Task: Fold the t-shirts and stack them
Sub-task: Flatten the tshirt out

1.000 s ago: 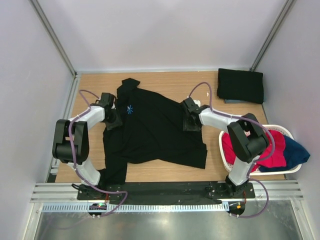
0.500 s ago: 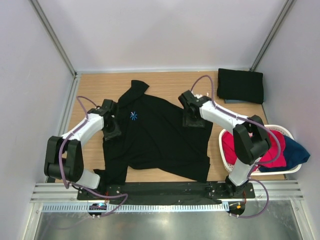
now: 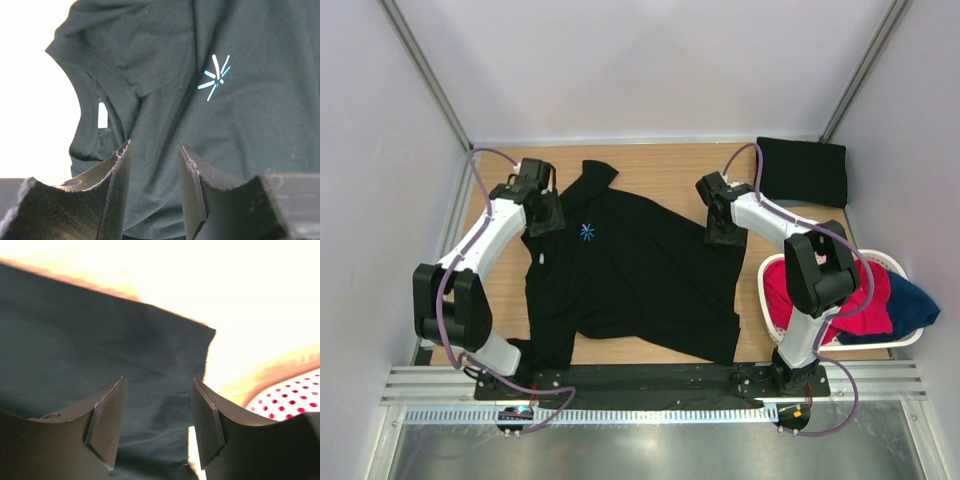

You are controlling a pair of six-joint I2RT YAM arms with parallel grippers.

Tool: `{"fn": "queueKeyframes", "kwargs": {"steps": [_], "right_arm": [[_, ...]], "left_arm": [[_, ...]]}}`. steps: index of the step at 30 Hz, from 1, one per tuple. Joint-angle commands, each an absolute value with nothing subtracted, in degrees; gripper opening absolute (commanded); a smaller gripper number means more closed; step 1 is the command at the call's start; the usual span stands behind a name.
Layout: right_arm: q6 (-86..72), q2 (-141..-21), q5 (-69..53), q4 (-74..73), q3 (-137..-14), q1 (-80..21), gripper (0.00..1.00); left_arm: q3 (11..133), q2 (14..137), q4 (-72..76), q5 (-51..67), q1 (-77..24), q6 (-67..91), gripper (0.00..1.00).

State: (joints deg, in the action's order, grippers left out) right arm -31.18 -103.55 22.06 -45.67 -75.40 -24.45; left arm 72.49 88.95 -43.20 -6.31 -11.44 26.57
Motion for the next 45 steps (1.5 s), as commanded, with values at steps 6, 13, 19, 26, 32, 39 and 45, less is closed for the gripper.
{"fn": "queueKeyframes", "kwargs": {"steps": [6,13,19,26,32,39,45], "right_arm": [[-31.46,-102.57,20.04,-39.82,-69.53,-20.57,0.56],[-29.71,-106.26,20.30,-36.39,-69.70,-18.90,0.52],[-29.44,-106.70,19.86,-35.25,-69.70,-18.11,0.44],[-29.27,-104.59,19.69,-36.82,-72.41,-18.02,0.03],[-27.25,-103.01,19.16,-39.64,-76.72,-18.02,0.01],[-24.61,-104.67,17.23,-39.64,-76.64,-17.84,0.01],[-24.70,-105.20,15.38,-38.67,-76.02,-17.84,0.01]], "left_arm": [[71.98,90.70,-42.36,-3.08,-11.16,26.01,0.43],[72.16,90.62,-42.63,-3.34,-11.16,26.54,0.44],[72.77,90.79,-43.24,-4.04,-11.16,26.63,0.44],[76.98,92.37,-43.07,-4.74,-11.16,26.02,0.44],[85.50,97.37,-35.97,-3.87,-10.81,21.37,0.45],[98.30,112.65,-19.78,2.10,-10.90,16.26,0.51],[117.99,131.47,-19.60,5.44,-10.99,18.19,0.52]]}}
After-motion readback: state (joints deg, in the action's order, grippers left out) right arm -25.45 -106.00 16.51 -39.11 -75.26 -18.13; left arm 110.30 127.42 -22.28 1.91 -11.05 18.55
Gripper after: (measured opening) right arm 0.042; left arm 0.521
